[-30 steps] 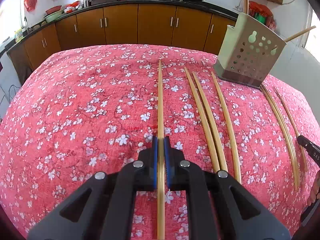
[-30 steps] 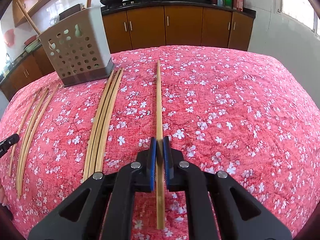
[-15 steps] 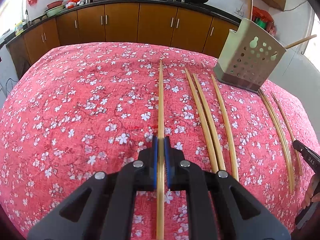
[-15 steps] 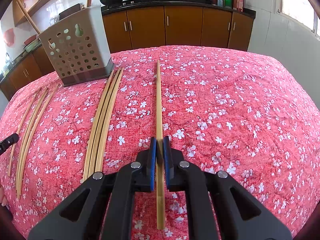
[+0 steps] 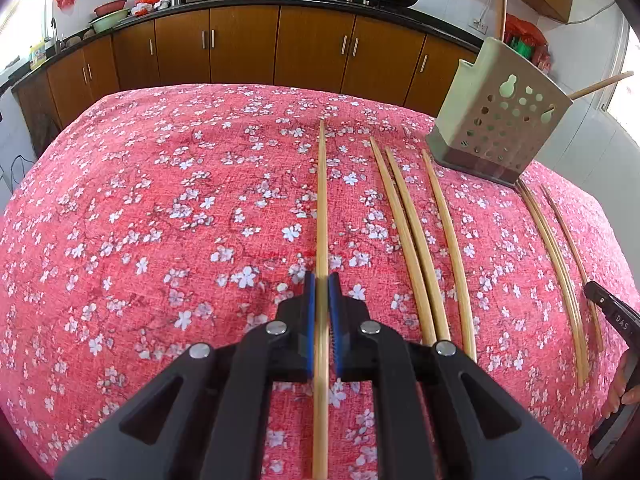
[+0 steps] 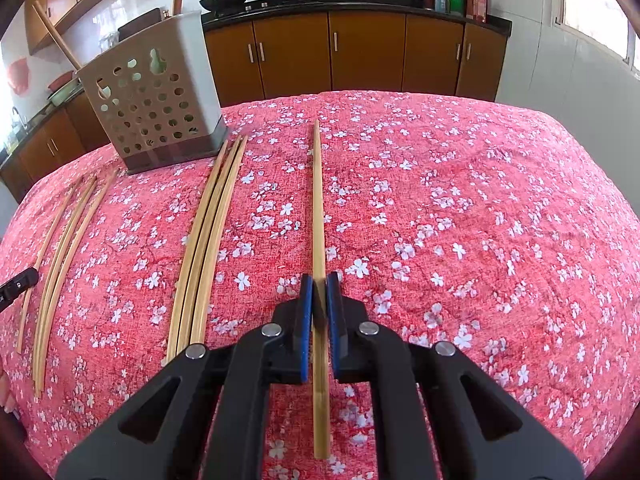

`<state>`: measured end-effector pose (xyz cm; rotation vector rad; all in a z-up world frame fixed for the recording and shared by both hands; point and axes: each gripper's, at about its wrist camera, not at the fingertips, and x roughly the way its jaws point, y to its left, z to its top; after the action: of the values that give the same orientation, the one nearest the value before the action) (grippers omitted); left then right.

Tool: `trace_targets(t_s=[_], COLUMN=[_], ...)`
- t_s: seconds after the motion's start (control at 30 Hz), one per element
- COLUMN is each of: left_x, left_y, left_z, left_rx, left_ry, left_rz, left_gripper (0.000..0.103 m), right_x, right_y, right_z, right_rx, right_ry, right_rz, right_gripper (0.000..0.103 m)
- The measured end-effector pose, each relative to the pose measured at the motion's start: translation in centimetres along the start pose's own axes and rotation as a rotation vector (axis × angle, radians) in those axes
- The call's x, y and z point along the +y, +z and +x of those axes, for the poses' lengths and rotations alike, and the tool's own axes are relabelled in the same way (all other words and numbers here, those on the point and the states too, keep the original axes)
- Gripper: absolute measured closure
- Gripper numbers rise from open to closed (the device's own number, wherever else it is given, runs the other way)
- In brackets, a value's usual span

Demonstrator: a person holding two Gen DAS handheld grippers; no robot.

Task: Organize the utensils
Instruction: 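Hold the grasped chopsticks closed in both grippers above the table, then carry the right gripper's chopstick into the holder and open while the left gripper drops its own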

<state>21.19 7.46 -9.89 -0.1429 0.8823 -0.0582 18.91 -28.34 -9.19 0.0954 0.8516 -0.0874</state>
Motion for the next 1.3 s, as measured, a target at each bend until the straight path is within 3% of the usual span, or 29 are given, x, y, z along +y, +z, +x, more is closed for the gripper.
trace_targets(t_s=[0.8,1.07,1.2,1.3], left_x=[-0.2,-1.1,-1.6,-1.8], left_y=[0.0,-1.4,-1.2,-0.1], left_z=[-0.1,-1.1,-2.0,-4.7], left_rx=[0.002,0.007,-0.005,-0.077], left_ry=[-0.010,0.028,0.055,0.046], left_rz=[-0.012,0.044,0.076,0.094], left_gripper=[0.092,0.094,0.095,0.095], right_x=[-0.2,-0.8,-0.6,-0.4], right_y=[-0.1,-0.9,-0.2,1.1], right_z=[-0.1,-0.9,-3.3,-6.1], right_rx=[-0.002,-0.003,-0.090,-0.192], right_ry=[0.008,0.041,0.031,0.020], right_rz=[0.010,0.035,0.012,-0.010], right_gripper=[0.094,0.095,0.095,0.095])
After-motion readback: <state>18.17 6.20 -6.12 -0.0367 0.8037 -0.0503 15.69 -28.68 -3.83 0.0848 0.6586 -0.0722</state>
